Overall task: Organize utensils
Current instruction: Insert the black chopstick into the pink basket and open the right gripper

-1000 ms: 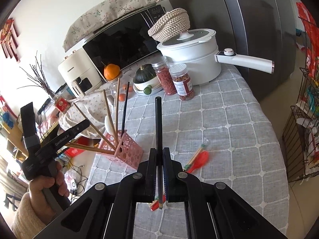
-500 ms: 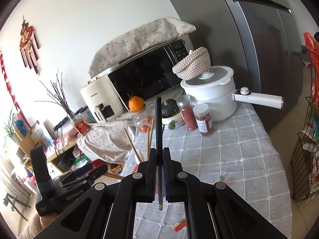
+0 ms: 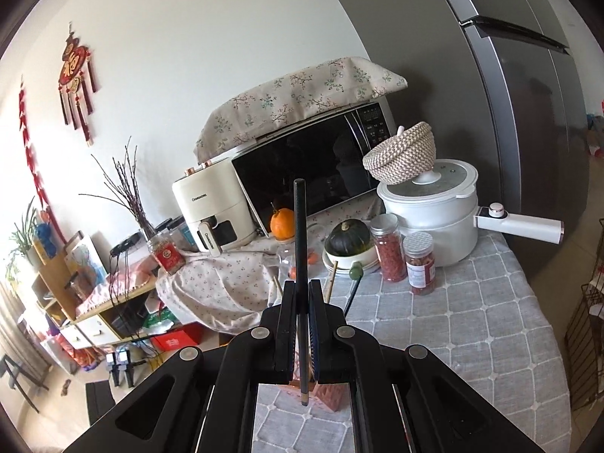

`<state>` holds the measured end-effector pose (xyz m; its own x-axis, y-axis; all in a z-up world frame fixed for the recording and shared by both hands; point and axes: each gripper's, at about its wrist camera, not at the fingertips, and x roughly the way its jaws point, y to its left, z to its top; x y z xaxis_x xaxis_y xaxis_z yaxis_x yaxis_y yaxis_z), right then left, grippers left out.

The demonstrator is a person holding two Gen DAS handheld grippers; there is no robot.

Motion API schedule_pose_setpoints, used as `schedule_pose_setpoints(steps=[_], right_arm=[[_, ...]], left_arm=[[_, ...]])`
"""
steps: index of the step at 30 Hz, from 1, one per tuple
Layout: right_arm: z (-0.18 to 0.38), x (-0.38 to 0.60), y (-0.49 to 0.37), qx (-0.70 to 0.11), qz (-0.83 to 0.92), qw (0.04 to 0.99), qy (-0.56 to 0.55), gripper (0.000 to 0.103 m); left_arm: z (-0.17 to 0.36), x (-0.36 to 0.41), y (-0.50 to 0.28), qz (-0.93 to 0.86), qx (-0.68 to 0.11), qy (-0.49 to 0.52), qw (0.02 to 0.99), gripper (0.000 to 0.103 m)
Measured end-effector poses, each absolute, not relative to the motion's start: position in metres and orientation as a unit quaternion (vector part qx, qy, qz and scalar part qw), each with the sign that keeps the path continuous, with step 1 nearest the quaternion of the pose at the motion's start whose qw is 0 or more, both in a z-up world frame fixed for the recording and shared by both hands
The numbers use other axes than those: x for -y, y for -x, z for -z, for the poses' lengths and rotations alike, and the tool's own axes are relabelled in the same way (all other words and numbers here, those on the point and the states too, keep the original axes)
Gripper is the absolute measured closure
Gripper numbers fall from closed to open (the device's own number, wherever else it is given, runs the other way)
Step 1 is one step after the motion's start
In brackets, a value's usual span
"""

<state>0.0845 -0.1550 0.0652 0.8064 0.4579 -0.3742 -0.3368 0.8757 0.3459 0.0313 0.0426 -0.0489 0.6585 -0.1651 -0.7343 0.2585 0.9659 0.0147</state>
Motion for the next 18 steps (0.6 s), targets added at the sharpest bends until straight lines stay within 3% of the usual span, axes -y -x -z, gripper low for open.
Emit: schedule_pose_setpoints(steps=[18], right_arm=[[-0.028,0.083,-0.129,-0.204,-0.170,0.958,-0.112,0.097]], left_arm=[[0.063,-0.081,-0.034,0.106,-0.430,-0.022,0.896,0.021]])
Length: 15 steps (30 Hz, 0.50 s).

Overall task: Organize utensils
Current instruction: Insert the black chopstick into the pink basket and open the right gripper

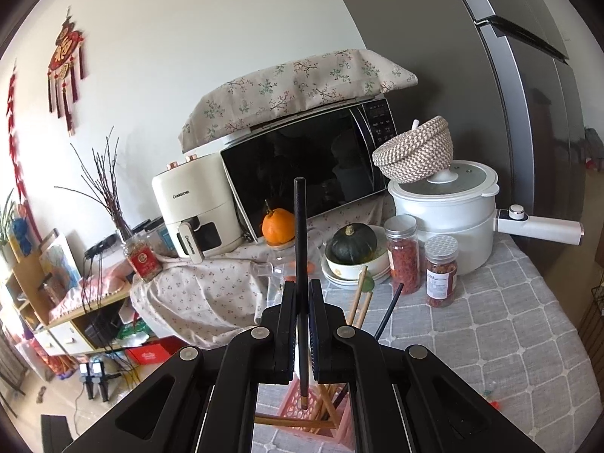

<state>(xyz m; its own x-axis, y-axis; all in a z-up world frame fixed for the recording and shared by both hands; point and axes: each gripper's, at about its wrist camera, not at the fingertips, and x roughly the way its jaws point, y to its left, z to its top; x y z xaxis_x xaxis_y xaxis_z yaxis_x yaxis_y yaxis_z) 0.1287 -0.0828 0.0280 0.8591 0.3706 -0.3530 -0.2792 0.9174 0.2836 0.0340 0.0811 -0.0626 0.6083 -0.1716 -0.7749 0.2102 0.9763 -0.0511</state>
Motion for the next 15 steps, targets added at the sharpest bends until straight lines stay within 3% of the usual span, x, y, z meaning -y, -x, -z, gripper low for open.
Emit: schedule_pose_setpoints(steps=[12,15], right_arm=[[0.004,0.062,-0.141,-0.229,-0.168,0.956,-0.077,0.096],[-0.002,0.064,-0.137,-0.224,-0.174,0.956,-0.078,0.086]], left_arm=[[0.067,-0.086,-0.041,0.093,-0.437,-0.019,0.895,0.021],[0.067,-0.085,-0.041,0.091,-0.435,-0.020,0.895,0.021]])
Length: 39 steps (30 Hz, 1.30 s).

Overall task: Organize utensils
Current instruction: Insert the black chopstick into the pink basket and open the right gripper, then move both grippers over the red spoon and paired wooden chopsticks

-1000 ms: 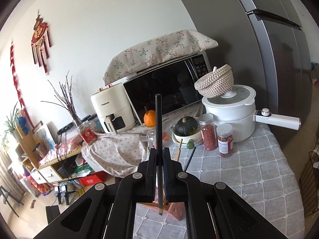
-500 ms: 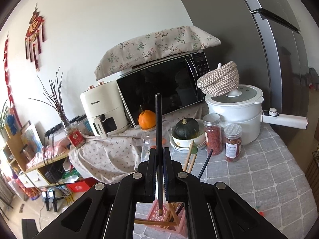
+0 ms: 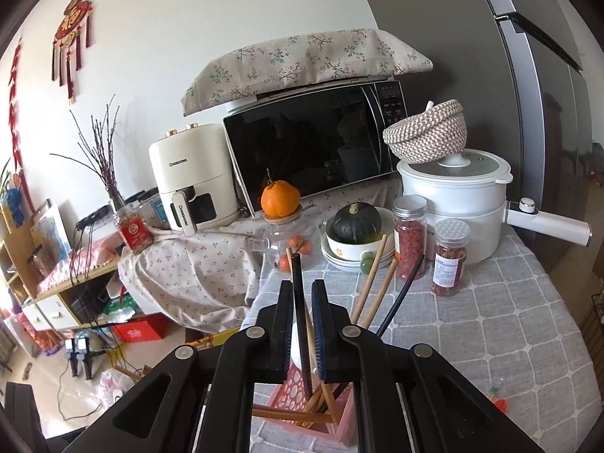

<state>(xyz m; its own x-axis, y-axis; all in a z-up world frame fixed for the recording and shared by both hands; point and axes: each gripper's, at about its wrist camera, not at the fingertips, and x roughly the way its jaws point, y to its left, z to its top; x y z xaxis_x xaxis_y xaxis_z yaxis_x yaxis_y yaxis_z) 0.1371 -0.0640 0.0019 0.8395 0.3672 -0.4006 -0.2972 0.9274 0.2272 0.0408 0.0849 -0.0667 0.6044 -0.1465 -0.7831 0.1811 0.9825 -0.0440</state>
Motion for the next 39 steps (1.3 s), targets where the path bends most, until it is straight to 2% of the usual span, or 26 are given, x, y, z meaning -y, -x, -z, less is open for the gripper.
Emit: schedule_pose_setpoints(steps=[5,10,12,14,23,28,33,39], right_arm=[[-0.023,0.075,-0.120,-0.197,-0.188,0.958,-0.085,0.068],[-0.042,0.093,-0.102,-0.180,-0.197,0.960,-0.081,0.057],[-0.047,0.103,-0.095,-0.179,-0.197,0.961,-0.078,0.050],[-0.049,0.115,-0.090,-0.182,-0.192,0.961,-0.075,0.042],[-0.028,0.174,-0.083,-0.246,-0.149,0.956,-0.064,0.024],[-0.009,0.203,-0.084,-0.299,-0.120,0.944,-0.064,0.018],[0.021,0.229,-0.093,-0.376,-0.086,0.921,-0.057,0.018],[0.060,0.269,-0.100,-0.465,-0.034,0.883,-0.064,0.018]], left_arm=[[0.067,-0.083,-0.042,0.087,-0.435,-0.022,0.896,0.021],[0.067,-0.078,-0.044,0.088,-0.438,-0.020,0.894,0.021],[0.067,-0.075,-0.044,0.088,-0.439,-0.021,0.894,0.021],[0.068,-0.071,-0.046,0.088,-0.441,-0.021,0.893,0.021],[0.071,-0.043,-0.054,0.098,-0.457,-0.008,0.884,0.021],[0.074,-0.015,-0.060,0.107,-0.463,-0.020,0.880,0.021],[0.082,0.020,-0.069,0.128,-0.479,-0.031,0.868,0.021],[0.112,0.065,-0.089,0.149,-0.539,-0.024,0.829,0.021]])
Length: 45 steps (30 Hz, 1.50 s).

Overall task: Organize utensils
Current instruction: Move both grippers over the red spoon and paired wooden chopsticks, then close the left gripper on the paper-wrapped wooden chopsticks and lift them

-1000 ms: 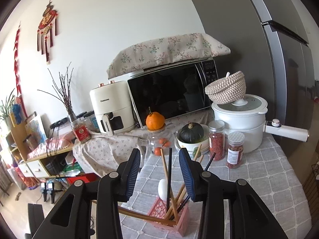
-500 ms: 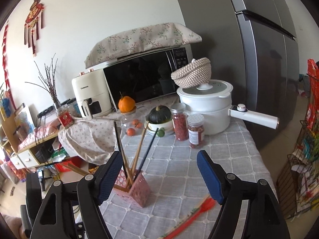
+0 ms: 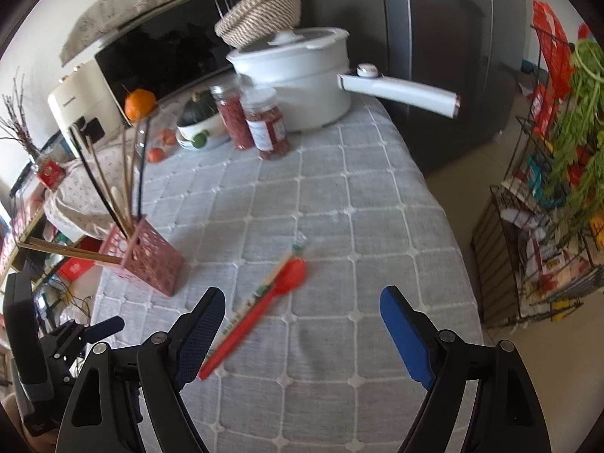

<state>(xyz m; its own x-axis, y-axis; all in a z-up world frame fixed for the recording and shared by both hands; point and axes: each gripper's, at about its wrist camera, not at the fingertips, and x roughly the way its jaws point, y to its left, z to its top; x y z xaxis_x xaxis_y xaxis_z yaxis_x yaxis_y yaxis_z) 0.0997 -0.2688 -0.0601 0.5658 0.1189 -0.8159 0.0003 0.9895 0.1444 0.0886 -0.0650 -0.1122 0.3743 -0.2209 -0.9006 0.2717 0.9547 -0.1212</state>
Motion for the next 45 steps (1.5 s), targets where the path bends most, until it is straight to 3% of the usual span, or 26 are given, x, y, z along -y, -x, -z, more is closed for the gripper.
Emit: schedule_pose_setpoints(steps=[4,6,11,26,29,33,45], right_arm=[[0.082,0.305,-0.099,-0.513,-0.017,0.851,-0.111,0.018],[0.090,0.322,-0.099,-0.526,-0.008,0.839,-0.137,0.018],[0.095,0.343,-0.094,-0.535,0.007,0.834,-0.136,0.018],[0.082,0.333,-0.102,-0.523,-0.012,0.845,-0.113,0.018],[0.085,0.330,-0.103,-0.526,-0.011,0.843,-0.107,0.018],[0.087,0.330,-0.105,-0.529,-0.007,0.842,-0.107,0.018],[0.090,0.330,-0.107,-0.533,0.002,0.835,-0.135,0.018]], left_arm=[[0.114,0.093,-0.101,0.173,-0.550,-0.019,0.817,0.034],[0.116,0.107,-0.109,0.185,-0.554,-0.038,0.811,0.055],[0.127,0.132,-0.142,0.173,-0.567,-0.061,0.803,0.074],[0.159,0.162,-0.188,0.160,-0.594,-0.068,0.785,0.077],[0.160,0.168,-0.195,0.151,-0.596,-0.083,0.785,0.092],[0.157,0.163,-0.192,0.144,-0.589,-0.082,0.791,0.093],[0.078,0.096,-0.133,0.183,-0.520,-0.011,0.834,0.093]])
